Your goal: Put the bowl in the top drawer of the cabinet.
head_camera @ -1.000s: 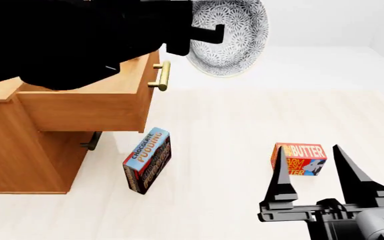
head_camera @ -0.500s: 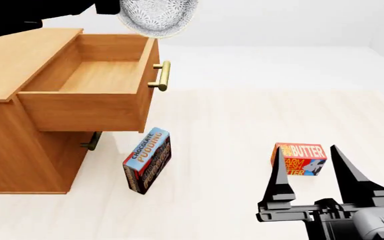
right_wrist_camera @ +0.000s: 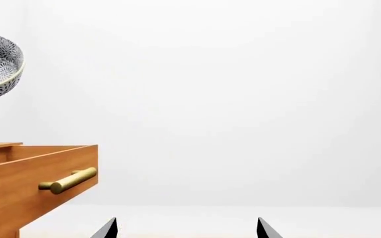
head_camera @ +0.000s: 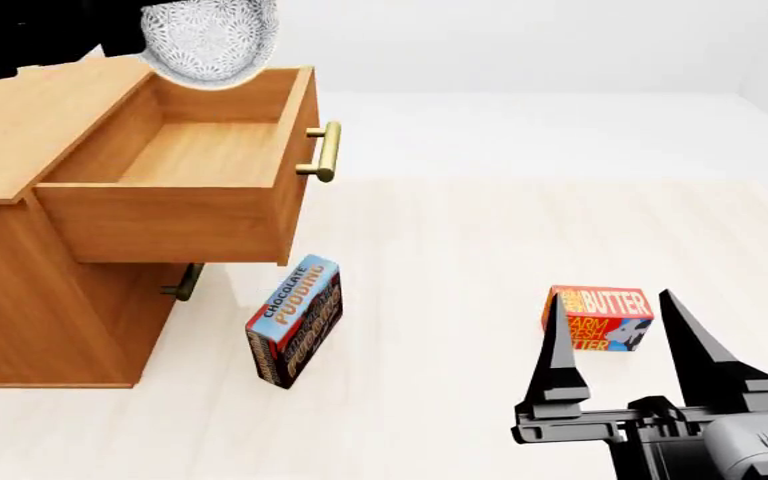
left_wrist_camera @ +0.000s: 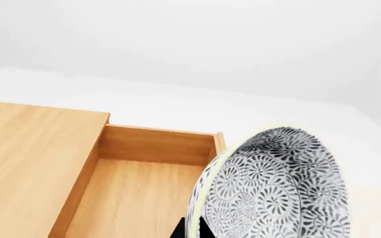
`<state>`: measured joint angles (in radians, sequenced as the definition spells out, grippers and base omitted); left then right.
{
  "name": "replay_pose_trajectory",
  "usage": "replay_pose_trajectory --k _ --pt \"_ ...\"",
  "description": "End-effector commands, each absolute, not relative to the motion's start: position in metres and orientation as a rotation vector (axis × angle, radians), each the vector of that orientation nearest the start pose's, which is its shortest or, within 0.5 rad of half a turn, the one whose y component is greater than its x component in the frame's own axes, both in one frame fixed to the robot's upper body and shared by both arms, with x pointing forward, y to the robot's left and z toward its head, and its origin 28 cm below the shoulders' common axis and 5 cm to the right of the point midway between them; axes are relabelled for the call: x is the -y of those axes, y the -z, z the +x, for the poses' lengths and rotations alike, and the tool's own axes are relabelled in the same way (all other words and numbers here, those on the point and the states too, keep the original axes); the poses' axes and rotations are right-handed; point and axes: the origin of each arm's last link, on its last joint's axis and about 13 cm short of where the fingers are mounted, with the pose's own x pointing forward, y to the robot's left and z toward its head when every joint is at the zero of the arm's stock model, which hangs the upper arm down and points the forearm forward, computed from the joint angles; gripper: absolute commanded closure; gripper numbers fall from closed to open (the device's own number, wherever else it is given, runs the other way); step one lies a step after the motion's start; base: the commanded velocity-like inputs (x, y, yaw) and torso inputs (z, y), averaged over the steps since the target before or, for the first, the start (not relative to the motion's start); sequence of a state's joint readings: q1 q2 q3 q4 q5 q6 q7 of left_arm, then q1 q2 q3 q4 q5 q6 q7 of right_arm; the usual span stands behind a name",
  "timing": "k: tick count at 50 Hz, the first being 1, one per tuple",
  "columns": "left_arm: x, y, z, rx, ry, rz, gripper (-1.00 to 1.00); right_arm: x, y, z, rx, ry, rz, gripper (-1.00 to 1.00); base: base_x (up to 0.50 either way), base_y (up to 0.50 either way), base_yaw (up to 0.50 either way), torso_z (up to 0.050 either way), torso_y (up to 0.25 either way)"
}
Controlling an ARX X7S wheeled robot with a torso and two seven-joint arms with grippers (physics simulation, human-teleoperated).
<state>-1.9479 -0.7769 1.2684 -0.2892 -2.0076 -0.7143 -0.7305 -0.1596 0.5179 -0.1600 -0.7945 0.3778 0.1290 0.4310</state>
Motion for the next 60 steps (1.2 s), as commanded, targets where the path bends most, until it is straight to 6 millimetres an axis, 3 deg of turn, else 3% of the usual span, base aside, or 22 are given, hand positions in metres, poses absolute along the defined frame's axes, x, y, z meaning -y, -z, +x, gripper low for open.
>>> replay_pose_trajectory --k 1,30,60 --pt "-0.277 -0.38 0.314 -0.244 -0.025 -0.165 1.0 0.118 -0.136 0.151 0.365 -0.049 0.018 -1.0 0.0 0.0 0.0 0.0 0.0" --pt "-0.255 -0.327 0.367 -0.29 -0.068 -0.119 1.0 0.122 -0.131 0.151 0.354 -0.034 0.02 -1.0 0.0 0.0 0.0 0.0 0.0" --pt "-0.267 -0.318 0.374 -0.251 -0.155 -0.209 1.0 0.12 -0.128 0.152 0.345 -0.04 0.012 -1.0 0.0 0.0 0.0 0.0 0.001"
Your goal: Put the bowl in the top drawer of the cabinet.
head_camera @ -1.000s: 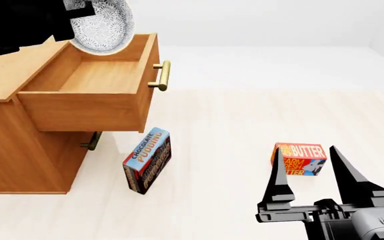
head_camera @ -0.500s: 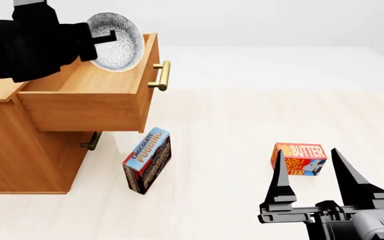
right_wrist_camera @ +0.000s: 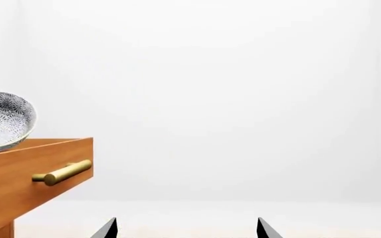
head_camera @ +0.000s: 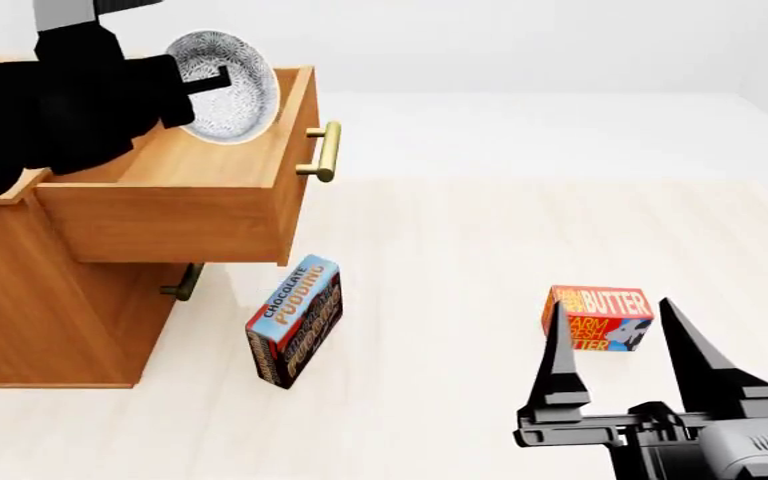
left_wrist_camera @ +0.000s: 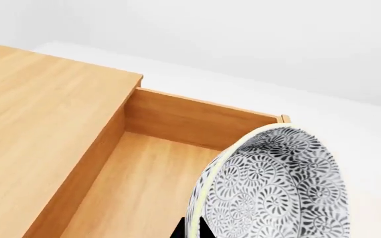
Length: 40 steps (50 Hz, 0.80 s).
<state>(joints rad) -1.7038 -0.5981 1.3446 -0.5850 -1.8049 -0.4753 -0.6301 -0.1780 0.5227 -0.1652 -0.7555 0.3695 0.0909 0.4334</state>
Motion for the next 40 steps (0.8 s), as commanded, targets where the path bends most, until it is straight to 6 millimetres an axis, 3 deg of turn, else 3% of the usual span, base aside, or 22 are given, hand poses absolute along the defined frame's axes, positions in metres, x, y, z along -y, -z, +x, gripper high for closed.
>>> replay_pose_trajectory --k 1,18,40 --pt "-0.267 -0.317 0.374 -0.251 -0.158 -0.209 1.0 0.12 -0.128 0.152 0.344 -0.04 0.012 -1.0 0.0 0.0 0.0 0.0 0.0" --pt "-0.267 -0.308 0.387 -0.225 -0.269 -0.188 1.0 0.12 -0.126 0.153 0.338 -0.039 0.011 -1.0 0.0 0.0 0.0 0.0 0.001" --pt "-0.26 -0.296 0.408 -0.313 -0.311 -0.104 1.0 0.118 -0.127 0.153 0.335 -0.043 -0.003 -1.0 0.0 0.0 0.0 0.0 0.0"
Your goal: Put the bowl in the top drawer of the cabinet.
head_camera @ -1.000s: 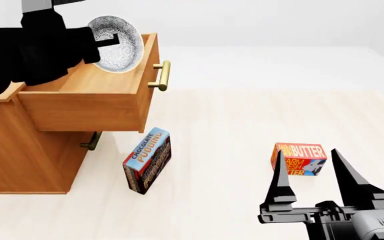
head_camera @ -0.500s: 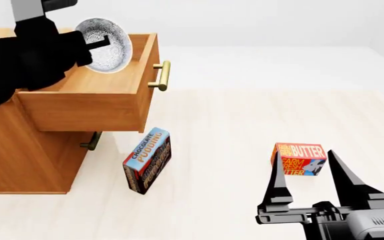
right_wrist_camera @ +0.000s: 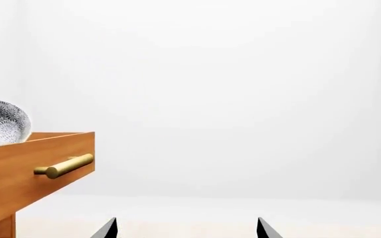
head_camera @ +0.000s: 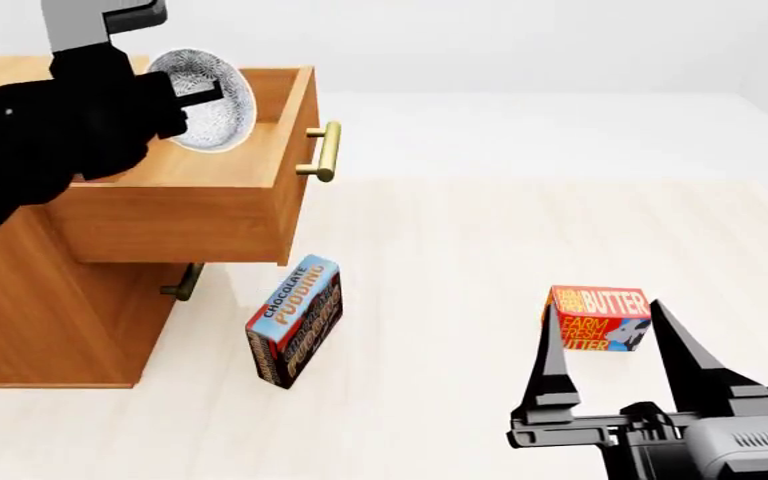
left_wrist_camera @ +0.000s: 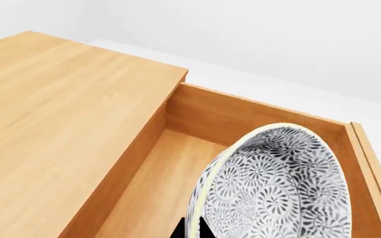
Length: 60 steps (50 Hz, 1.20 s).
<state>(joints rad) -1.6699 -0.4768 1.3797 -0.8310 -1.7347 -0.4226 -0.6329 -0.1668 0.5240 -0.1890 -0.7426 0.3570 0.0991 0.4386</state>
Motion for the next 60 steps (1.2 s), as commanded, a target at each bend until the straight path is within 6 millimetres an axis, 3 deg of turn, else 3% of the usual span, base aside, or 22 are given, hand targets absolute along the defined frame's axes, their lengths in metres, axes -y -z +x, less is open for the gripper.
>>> replay_pose_trajectory --k 1,23,48,49,60 --pt "-0.26 -0.295 0.409 -0.316 -0.312 -0.1 1.0 0.118 -0.127 0.153 0.335 -0.042 -0.004 -1.0 0.0 0.0 0.0 0.01 0.0" --pt "-0.246 -0.275 0.421 -0.384 -0.314 0.051 1.0 0.118 -0.124 0.155 0.328 -0.041 0.002 -1.0 0.0 0.0 0.0 0.0 0.0" --pt "-0.252 -0.282 0.419 -0.397 -0.343 0.065 1.0 0.117 -0.128 0.154 0.334 -0.043 -0.002 -1.0 0.0 0.0 0.0 0.0 0.0" --pt "-0.252 -0.282 0.419 -0.399 -0.345 0.065 -1.0 0.117 -0.128 0.154 0.334 -0.043 -0.002 -1.0 0.0 0.0 0.0 0.0 0.0" --pt "-0.254 -0.288 0.418 -0.37 -0.358 0.076 -1.0 0.116 -0.127 0.154 0.332 -0.047 -0.002 -1.0 0.0 0.0 0.0 0.0 0.0"
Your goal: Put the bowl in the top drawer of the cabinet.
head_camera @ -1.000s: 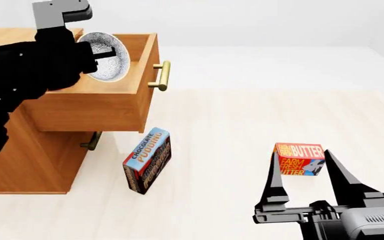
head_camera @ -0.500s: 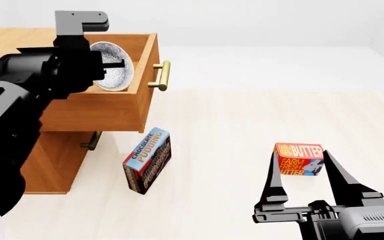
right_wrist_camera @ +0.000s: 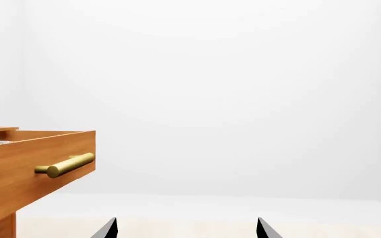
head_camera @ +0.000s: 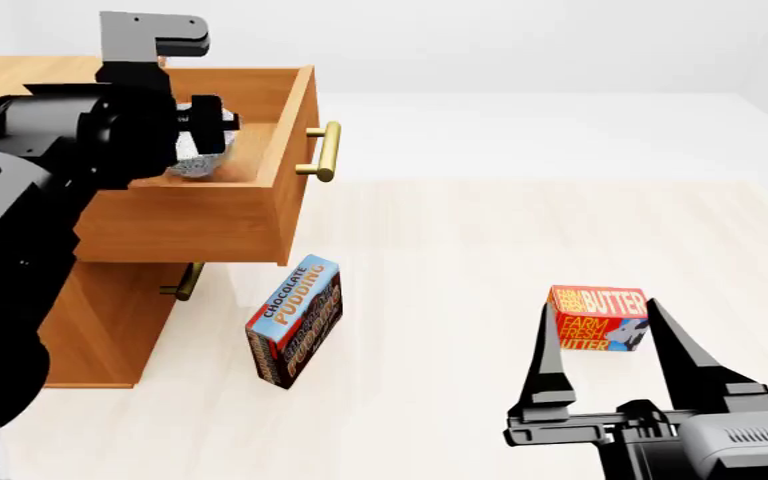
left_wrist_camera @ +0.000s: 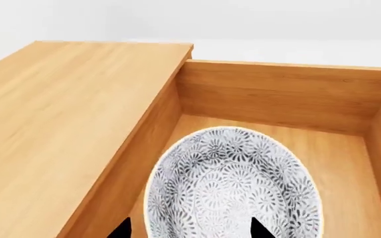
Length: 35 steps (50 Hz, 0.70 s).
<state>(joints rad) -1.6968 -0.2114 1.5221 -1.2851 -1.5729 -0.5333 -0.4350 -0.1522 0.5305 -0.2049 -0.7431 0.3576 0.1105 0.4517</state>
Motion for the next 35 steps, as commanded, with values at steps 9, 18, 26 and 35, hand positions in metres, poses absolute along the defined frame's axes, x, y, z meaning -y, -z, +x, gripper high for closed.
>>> replay_pose_trajectory --k 9,18,26,35 --pt "-0.246 -0.315 0.407 -0.241 -0.345 0.117 -1.0 0.116 -0.125 0.155 0.33 -0.049 0.001 -1.0 0.0 0.0 0.0 0.0 0.0" --pt "-0.226 -0.359 0.377 -0.032 -0.253 0.147 -1.0 0.115 -0.124 0.155 0.327 -0.051 0.002 -1.0 0.0 0.0 0.0 0.0 0.0" --pt "-0.218 -0.377 0.36 0.033 -0.208 0.154 -1.0 0.115 -0.124 0.154 0.328 -0.053 0.002 -1.0 0.0 0.0 0.0 0.0 0.0" --pt "-0.217 -0.377 0.339 0.047 -0.172 0.175 -1.0 0.116 -0.127 0.152 0.334 -0.054 0.002 -1.0 0.0 0.0 0.0 0.0 0.0"
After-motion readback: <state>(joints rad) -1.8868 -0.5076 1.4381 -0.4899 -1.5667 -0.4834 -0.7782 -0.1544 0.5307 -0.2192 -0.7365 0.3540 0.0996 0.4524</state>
